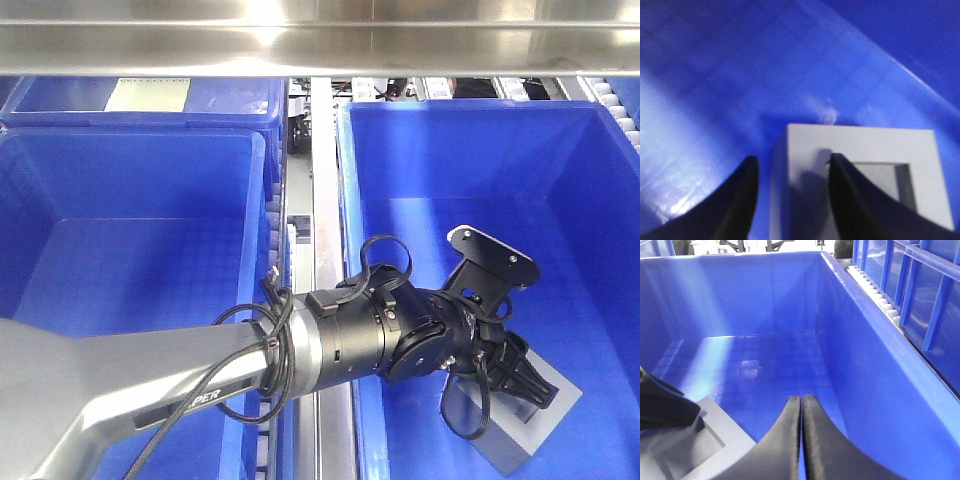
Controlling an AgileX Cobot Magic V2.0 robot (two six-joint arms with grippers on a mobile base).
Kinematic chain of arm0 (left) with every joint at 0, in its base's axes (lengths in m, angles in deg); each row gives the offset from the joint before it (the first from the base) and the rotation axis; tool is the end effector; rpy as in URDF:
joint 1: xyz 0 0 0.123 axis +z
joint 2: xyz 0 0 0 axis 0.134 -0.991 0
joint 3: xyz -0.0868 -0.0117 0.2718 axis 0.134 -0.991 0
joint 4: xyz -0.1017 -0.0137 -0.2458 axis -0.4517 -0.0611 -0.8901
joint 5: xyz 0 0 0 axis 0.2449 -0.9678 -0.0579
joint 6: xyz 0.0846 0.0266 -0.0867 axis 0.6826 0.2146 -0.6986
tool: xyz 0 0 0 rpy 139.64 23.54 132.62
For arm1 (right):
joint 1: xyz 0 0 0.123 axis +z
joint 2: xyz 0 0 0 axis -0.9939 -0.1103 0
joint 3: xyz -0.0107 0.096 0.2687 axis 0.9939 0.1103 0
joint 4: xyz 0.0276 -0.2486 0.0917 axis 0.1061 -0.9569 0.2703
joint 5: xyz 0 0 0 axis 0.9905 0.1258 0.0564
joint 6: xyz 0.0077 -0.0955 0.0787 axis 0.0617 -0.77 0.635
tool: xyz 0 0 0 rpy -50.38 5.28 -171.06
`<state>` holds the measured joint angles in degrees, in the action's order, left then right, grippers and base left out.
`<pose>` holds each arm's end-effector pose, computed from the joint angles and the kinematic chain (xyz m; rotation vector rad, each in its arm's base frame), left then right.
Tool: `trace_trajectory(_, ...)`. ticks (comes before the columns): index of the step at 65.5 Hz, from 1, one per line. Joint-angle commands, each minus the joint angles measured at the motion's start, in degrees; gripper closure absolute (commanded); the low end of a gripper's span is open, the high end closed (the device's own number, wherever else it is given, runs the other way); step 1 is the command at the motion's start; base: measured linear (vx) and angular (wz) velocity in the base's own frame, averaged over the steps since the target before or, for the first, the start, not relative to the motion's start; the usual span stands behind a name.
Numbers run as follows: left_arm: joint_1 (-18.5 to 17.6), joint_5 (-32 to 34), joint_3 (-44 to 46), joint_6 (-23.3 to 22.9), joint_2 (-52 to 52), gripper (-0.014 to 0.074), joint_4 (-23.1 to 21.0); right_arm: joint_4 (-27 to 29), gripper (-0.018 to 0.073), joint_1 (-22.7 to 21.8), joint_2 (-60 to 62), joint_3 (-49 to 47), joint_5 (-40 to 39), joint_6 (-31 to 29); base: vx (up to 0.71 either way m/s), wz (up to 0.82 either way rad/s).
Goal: Sort gray base to blue bin
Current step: 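Swing the left arm over the farther blue bin and lower the block, then open the left gripper and withdraw the arm from the bin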
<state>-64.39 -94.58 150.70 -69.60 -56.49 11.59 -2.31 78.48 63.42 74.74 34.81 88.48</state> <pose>0.2878 -0.4315 0.1742 0.8665 2.2674 -0.5564 0.1025 -0.0089 0.1832 0.1055 1.6838 -0.0366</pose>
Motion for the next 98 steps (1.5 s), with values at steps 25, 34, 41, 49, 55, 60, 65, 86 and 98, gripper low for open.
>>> trace_trajectory(25, -2.6, 17.2, -14.8, -0.6, 19.0, 0.0604, 2.1, -0.3, 0.0564, 0.0, 0.1, 0.1, -2.6, -0.4, 0.00, 0.00)
trace_trajectory(34, -2.5, 19.3, -26.0, -0.6, 28.4, 0.0604, 2.3, -0.3, 0.0564, 0.0, 0.1, 0.1, -2.6, -0.4, 0.00, 0.00)
trace_trajectory(41, -2.4, 20.9, -35.0, -0.6, 37.4, 0.0603, 3.2, -0.3, 0.0564, 0.0, 0.1, 0.1, -2.6, -0.4, 0.00, 0.00)
trace_trajectory(49, -2.4, 22.1, -43.7, -0.6, 48.2, 0.0603, 3.3, -0.3, 0.0564, 0.0, 0.1, 0.1, -2.6, -0.4, 0.00, 0.00)
trace_trajectory(55, -2.4, 22.1, -48.8, -0.6, 55.7, 0.0603, 3.3, -0.3, 0.0564, 0.0, 0.1, 0.1, -2.6, -0.4, 0.00, 0.00)
trace_trajectory(60, -2.4, 22.1, -52.7, -0.6, 61.8, 0.0603, 3.3, -0.3, 0.0564, 0.0, 0.1, 0.1, -2.6, -0.4, 0.00, 0.00)
trace_trajectory(65, -2.4, 21.5, -56.2, -0.6, 67.8, 0.0603, 3.3, -0.3, 0.0564, 0.0, 0.1, 0.1, -2.6, -0.4, 0.00, 0.00)
trace_trajectory(86, -2.4, 21.2, -71.2, -0.6, 94.5, 0.0603, 3.3, -0.3, 0.0564, 0.0, 0.1, 0.1, -2.6, -0.4, 0.00, 0.00)
trace_trajectory(98, -2.4, 21.2, -76.3, -0.6, 104.7, 0.0603, 3.3, -0.3, 0.0564, 0.0, 0.1, 0.1, -2.6, -0.4, 0.00, 0.00)
